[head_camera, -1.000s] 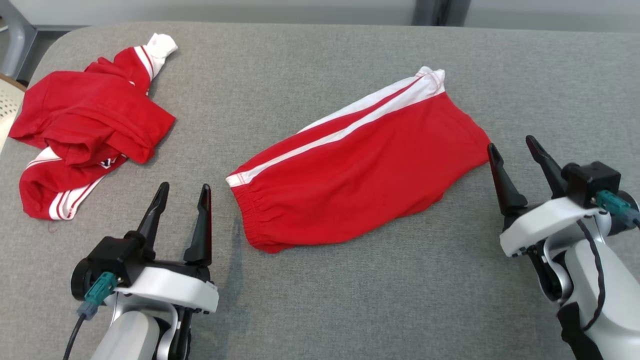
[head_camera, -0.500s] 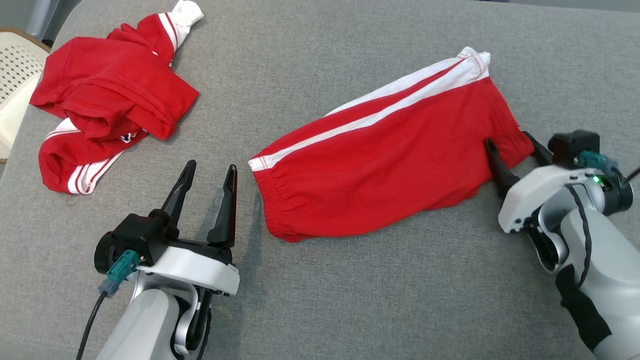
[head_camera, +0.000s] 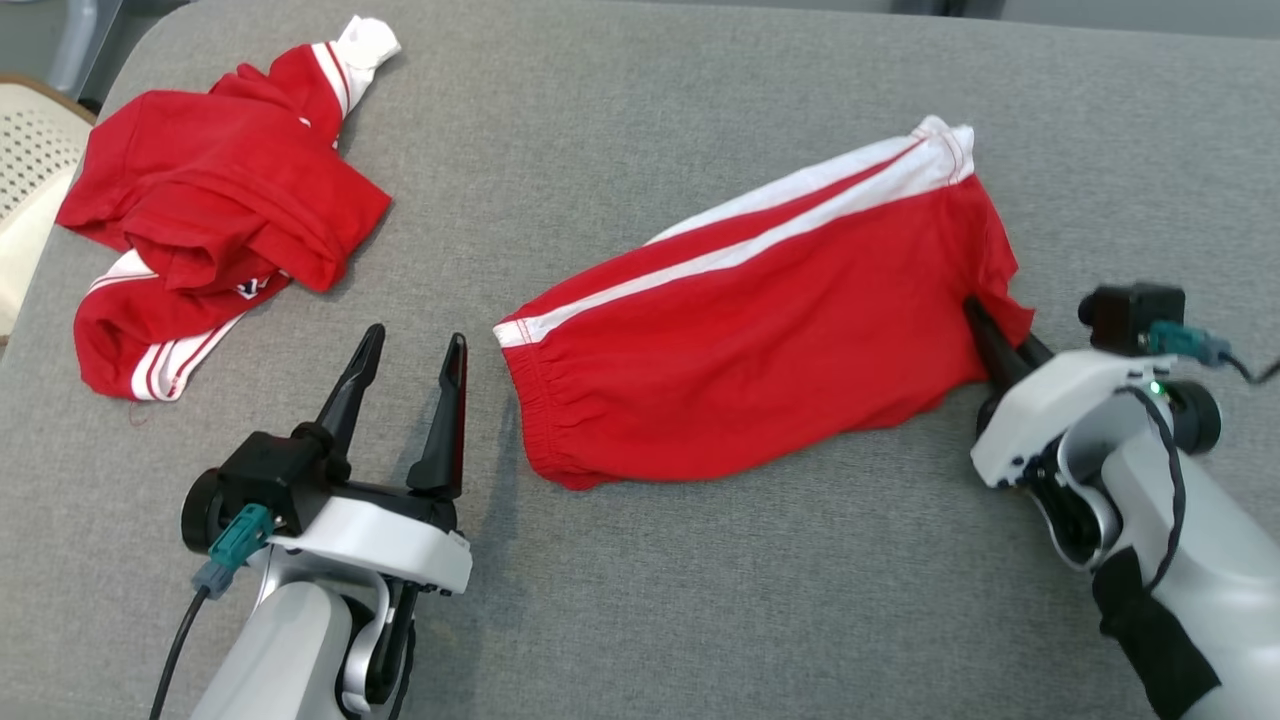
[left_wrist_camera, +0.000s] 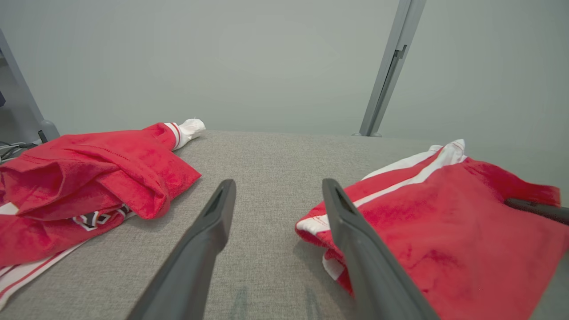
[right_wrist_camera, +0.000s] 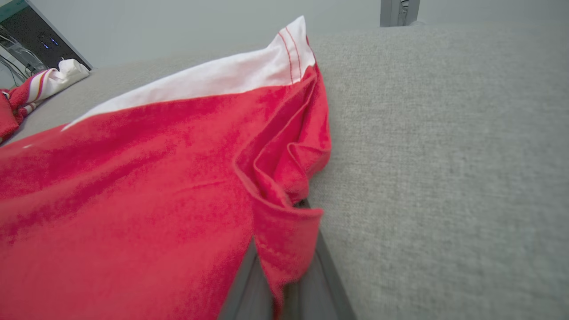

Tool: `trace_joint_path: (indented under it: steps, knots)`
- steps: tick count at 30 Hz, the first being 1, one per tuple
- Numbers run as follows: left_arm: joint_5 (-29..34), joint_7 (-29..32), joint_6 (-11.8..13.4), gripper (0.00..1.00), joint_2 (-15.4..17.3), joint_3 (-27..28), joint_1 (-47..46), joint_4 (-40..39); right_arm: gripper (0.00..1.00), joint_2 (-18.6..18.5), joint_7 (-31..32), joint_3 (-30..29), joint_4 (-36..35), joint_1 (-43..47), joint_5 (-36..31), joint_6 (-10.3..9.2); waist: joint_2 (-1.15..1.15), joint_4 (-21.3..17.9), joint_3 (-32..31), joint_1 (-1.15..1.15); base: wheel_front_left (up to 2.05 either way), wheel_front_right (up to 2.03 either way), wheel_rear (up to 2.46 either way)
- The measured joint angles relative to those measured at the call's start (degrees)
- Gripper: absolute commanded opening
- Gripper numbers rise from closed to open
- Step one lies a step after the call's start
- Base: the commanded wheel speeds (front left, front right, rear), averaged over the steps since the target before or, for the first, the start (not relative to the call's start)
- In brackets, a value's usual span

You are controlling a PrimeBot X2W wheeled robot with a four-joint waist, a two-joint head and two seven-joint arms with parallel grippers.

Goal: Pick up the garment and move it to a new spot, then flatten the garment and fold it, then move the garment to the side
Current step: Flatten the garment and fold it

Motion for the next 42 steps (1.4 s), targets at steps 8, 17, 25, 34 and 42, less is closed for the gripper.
trace_joint_path:
  steps: [8,17,25,34,42]
  knots:
    - [0.1,0.0,0.2,1.00,1.1,0.9,2.5,-0.7,0.00,0.2,-7.3,-0.1,-4.8,10.5,4.0,0.00,0.00,-2.8,-2.5,0.00,0.00,0.00,0.00]
    - [0.1,0.7,0.8,1.00,2.5,1.1,4.4,-1.9,0.00,0.3,-8.9,-6.2,-9.4,20.7,5.3,0.21,0.00,-5.0,-5.0,0.00,0.00,0.00,0.00]
    - [-0.3,1.5,1.4,1.00,3.4,1.1,5.9,-3.2,0.00,2.1,-9.0,-13.0,-12.6,27.2,3.7,0.27,0.00,-6.4,-6.0,0.00,0.00,0.00,0.00]
    - [-0.6,2.1,1.6,1.00,3.9,1.0,5.9,-3.7,0.00,3.1,-8.4,-15.4,-14.2,28.9,0.8,0.29,0.00,-7.5,-5.9,0.00,0.00,0.00,0.00]
    - [-1.0,2.2,1.6,1.00,4.2,0.8,5.9,-3.5,0.00,3.2,-3.1,-12.5,-23.3,24.5,-5.2,-0.03,0.00,-8.3,-6.4,0.00,0.00,0.00,0.00]
